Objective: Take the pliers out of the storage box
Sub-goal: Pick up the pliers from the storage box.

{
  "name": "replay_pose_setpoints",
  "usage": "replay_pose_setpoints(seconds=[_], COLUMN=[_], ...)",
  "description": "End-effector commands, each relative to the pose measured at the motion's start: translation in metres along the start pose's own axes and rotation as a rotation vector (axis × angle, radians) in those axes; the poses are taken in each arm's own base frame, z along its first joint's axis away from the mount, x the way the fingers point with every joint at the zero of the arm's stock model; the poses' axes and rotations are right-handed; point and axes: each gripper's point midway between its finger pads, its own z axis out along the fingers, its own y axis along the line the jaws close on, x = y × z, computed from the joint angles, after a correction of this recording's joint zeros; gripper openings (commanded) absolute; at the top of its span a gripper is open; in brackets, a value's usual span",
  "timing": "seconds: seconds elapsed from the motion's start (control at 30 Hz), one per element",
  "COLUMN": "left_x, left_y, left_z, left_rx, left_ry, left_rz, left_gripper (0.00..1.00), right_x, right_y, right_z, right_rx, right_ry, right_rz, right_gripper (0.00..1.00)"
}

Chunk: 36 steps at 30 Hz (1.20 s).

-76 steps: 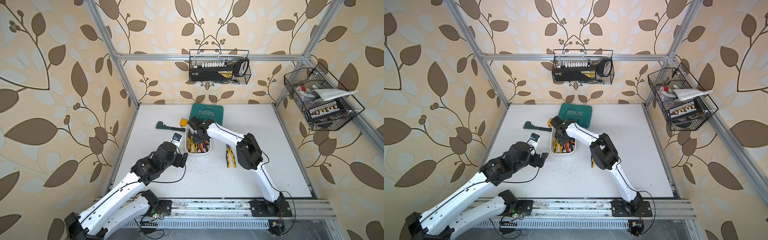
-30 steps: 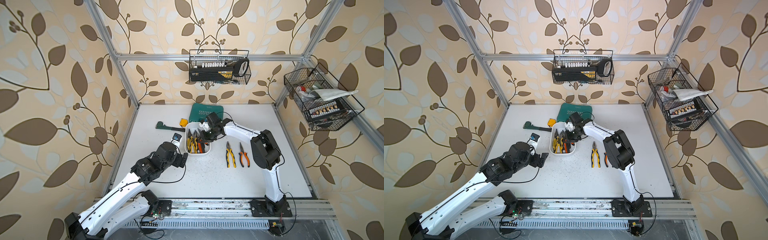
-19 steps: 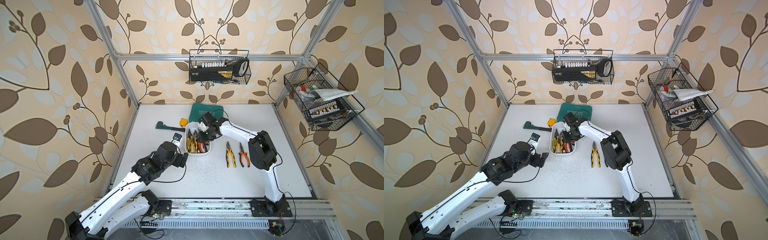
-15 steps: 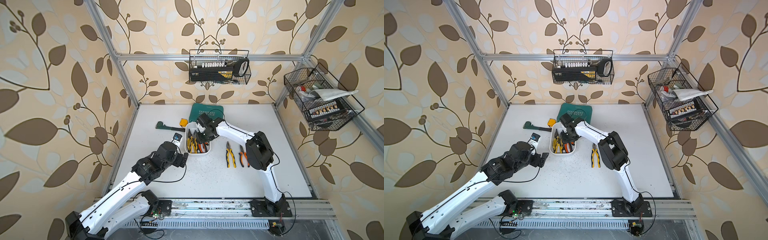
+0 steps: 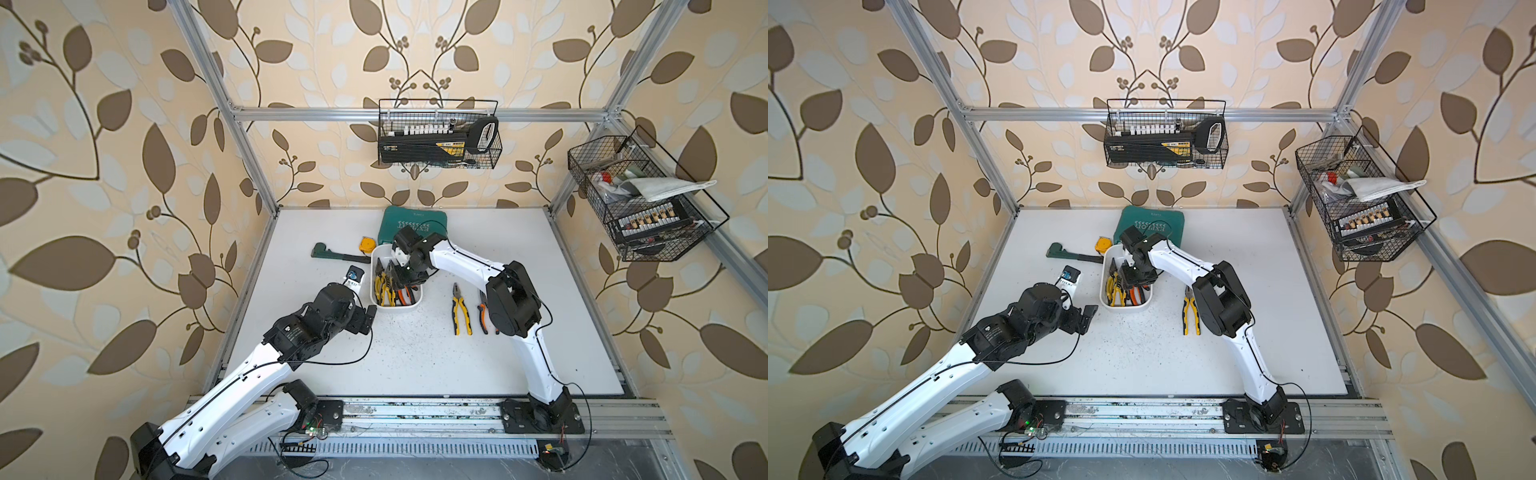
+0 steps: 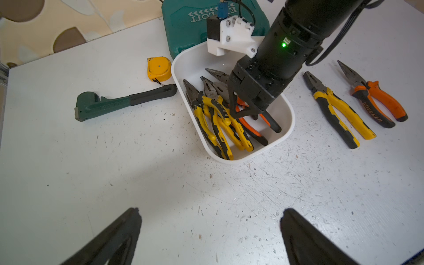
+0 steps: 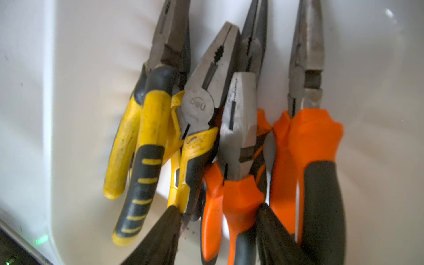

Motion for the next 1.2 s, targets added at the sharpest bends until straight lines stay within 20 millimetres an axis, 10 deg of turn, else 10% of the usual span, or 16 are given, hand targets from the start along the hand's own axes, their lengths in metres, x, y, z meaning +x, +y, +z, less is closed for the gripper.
replay_pose_setpoints(seconds=[0.0, 0.43, 0.93, 1.17], left_x=[-0.005, -0.007, -0.013, -0.034], left_y=[-0.002, -0.002, -0.002, 0.038], left_z=[-0.001, -0.001, 0.004, 0.007], left_rx=[0.013, 0.010, 0.001, -0.204], left_ry=[-0.028, -0.034, -0.056, -0.110], left_rz=[0.002, -0.002, -0.030, -0.324], left_gripper=[0.99, 0.99, 0.99, 0.99], right_x=[0.014, 0.007, -0.019, -0.020], right_y=[0.010, -0.009, 0.003, -0.002], right_z=[-0.005, -0.009, -0.057, -0.071], right_rx=[-0.060, -0.034, -0.432, -0.442], right_ry=[0.035, -0.039, -0.230, -0.304], right_rz=[0.004, 0.042, 0.163, 0.122], right_gripper=[0.40, 0.00, 0.00, 0.00])
